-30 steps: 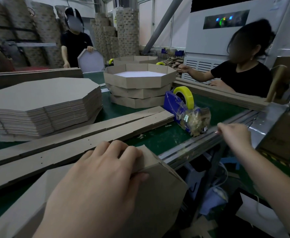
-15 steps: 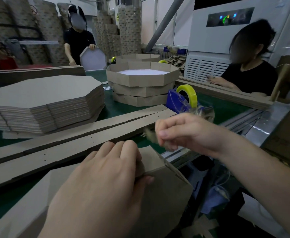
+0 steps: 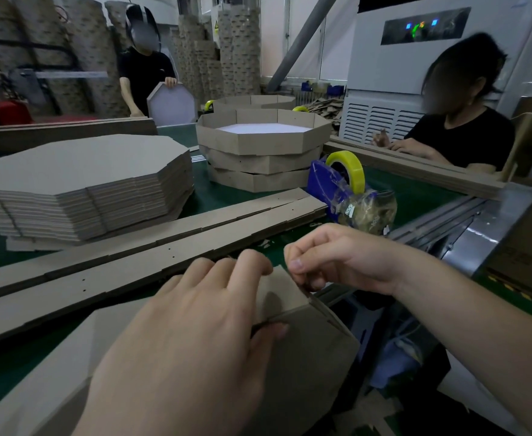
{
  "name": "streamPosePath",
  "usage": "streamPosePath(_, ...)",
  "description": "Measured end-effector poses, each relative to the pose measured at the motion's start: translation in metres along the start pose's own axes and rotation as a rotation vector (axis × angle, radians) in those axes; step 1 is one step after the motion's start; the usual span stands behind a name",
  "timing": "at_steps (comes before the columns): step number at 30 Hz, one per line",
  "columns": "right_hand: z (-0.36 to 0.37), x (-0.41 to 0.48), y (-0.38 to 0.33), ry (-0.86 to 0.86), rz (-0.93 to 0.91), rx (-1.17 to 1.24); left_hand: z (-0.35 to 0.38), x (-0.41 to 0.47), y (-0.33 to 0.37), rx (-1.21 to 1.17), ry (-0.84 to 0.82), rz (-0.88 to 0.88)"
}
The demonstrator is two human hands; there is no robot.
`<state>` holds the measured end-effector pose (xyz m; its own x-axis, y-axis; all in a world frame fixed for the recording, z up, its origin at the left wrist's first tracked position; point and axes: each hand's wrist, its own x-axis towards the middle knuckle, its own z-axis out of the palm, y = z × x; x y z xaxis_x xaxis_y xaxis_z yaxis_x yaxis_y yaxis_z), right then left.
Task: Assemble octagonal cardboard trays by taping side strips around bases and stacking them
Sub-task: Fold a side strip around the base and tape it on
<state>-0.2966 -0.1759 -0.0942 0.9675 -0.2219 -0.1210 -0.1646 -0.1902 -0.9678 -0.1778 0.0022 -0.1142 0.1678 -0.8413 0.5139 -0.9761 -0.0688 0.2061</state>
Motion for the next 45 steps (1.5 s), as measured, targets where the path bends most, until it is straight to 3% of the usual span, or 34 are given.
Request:
streamPosePath(5, -0.001, -0.002, 0.002, 0.014, 0.035, 0.005, -0.009, -0.001, 0.001, 0.13, -0.003, 0.097)
streamPosePath(16, -0.009, -0.002, 0.002, -0.106, 0.307, -0.098, -0.024, -0.005, 0.018, 0.25, -0.117, 0.085)
streamPosePath(22, -0.007, -0.005, 0.017, 0.012, 0.405, -0.374, -0.026, -0.009, 0.014, 0.319, -0.102, 0.096)
streamPosePath(24, -0.009, -0.01, 0.014, 0.124, 0.327, -0.537, -0.025, -0.01, 0.014, 0.353, -0.106, 0.094)
streamPosePath(26, -0.007, -0.016, 0.013, 0.272, 0.105, -0.505, -0.026, -0.01, 0.013, 0.371, -0.111, 0.081)
streamPosePath(27, -0.002, -0.019, 0.013, 0.273, -0.013, -0.431, -0.026, -0.009, 0.012, 0.382, -0.114, 0.077)
streamPosePath(29, 0.014, -0.026, 0.017, 0.118, -0.134, -0.35, -0.027, -0.009, 0.01, 0.396, -0.114, 0.082)
streamPosePath(32, 0.036, -0.031, 0.026, 0.002, -0.169, -0.35, -0.028, -0.011, 0.009, 0.402, -0.114, 0.095)
streamPosePath(36, 0.045, -0.031, 0.029, 0.119, -0.26, -0.398, -0.029, -0.015, 0.01, 0.406, -0.102, 0.13)
streamPosePath(45, 0.063, -0.045, 0.019, 0.215, -0.386, -0.49, -0.05, -0.032, 0.019, 0.372, -0.057, 0.158)
